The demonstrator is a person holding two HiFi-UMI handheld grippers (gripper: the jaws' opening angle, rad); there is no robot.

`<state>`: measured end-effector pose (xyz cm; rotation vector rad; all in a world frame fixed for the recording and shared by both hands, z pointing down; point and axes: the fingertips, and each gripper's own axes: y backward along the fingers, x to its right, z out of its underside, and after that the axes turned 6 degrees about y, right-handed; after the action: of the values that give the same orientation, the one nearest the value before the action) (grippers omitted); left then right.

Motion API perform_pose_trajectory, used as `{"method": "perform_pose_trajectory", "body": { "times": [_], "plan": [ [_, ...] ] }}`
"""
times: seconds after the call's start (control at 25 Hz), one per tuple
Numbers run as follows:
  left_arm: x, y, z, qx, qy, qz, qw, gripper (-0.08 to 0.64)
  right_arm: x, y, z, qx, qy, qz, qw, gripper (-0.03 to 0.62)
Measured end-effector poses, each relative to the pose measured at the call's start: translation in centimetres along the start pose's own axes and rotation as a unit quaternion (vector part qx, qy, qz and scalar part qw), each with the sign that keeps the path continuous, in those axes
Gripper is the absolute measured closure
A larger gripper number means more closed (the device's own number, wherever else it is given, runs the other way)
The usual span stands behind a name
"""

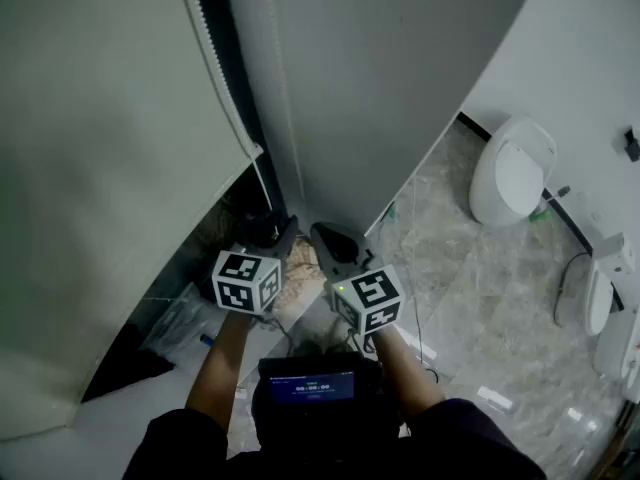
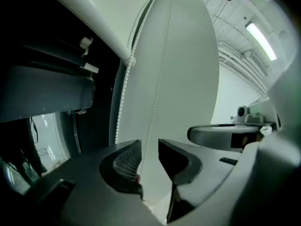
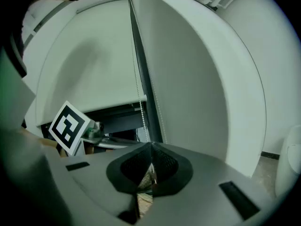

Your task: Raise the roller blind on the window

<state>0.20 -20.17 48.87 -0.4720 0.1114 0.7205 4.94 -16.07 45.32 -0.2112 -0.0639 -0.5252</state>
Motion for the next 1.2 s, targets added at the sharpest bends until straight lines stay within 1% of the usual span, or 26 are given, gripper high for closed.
{"method": "perform_pose_trajectory", "body": {
  "times": [0.12, 0.24, 0.32, 0.44, 0.52, 0.64, 0.72, 0.76, 0.8, 0.84, 1.04, 1.12, 1.2],
  "plan": [
    [0.1, -0.8, -0.2, 0.004, -0.012, 0.004, 0.9999, 0.449, 0.0, 0.1, -0.2, 0.001, 0.011, 0.003, 1.0, 0.584],
    [0.6, -1.2, -0.8, 0.014, -0.016, 0.024, 0.9995, 0.449, -0.2, 0.1, -0.1, -0.002, 0.023, 0.004, 1.0, 0.584],
    [0.8, -1.7, -0.9, 0.01, -0.026, 0.03, 0.9991, 0.449, -0.3, 0.3, 0.0, -0.004, 0.026, 0.004, 1.0, 0.584],
    [0.5, -2.7, -1.2, 0.003, -0.049, 0.027, 0.9984, 0.449, -0.5, 0.7, -0.1, 0.006, 0.016, -0.004, 1.0, 0.584],
    [0.3, -3.1, -2.0, 0.006, -0.054, 0.027, 0.9982, 0.449, -0.7, 0.8, -0.2, 0.009, 0.01, -0.009, 1.0, 0.583],
    [0.2, -3.5, -3.2, 0.012, -0.059, 0.036, 0.9976, 0.449, -0.7, 1.0, -0.2, 0.007, 0.01, -0.011, 1.0, 0.583],
    [0.5, -3.7, -3.7, 0.011, -0.07, 0.045, 0.9964, 0.451, -0.6, 1.2, -0.4, 0.008, 0.013, -0.01, 1.0, 0.583],
    [0.6, -3.6, -3.9, 0.01, -0.077, 0.048, 0.9958, 0.455, -0.6, 1.3, -0.6, 0.009, 0.015, -0.009, 1.0, 0.583],
    [0.7, -3.5, -3.9, 0.01, -0.083, 0.05, 0.9952, 0.516, -0.5, 1.4, -0.7, 0.009, 0.018, -0.007, 1.0, 0.583],
    [0.8, -3.4, -3.8, 0.011, -0.089, 0.051, 0.9947, 0.539, -0.4, 1.4, -0.7, 0.009, 0.021, -0.006, 1.0, 0.583],
    [2.0, -2.5, -1.7, -0.011, -0.117, 0.049, 0.9919, 0.543, 0.1, 1.5, -1.6, 0.005, 0.038, -0.003, 0.999, 0.583],
    [2.4, -1.8, -1.0, -0.008, -0.107, 0.046, 0.9932, 0.543, -0.2, 1.2, -2.1, -0.006, 0.048, -0.016, 0.999, 0.583],
    [2.6, -0.6, -0.3, -0.001, -0.086, 0.045, 0.9953, 0.543, -1.5, 0.5, -2.3, -0.024, 0.049, -0.044, 0.998, 0.581]
  ]
}}
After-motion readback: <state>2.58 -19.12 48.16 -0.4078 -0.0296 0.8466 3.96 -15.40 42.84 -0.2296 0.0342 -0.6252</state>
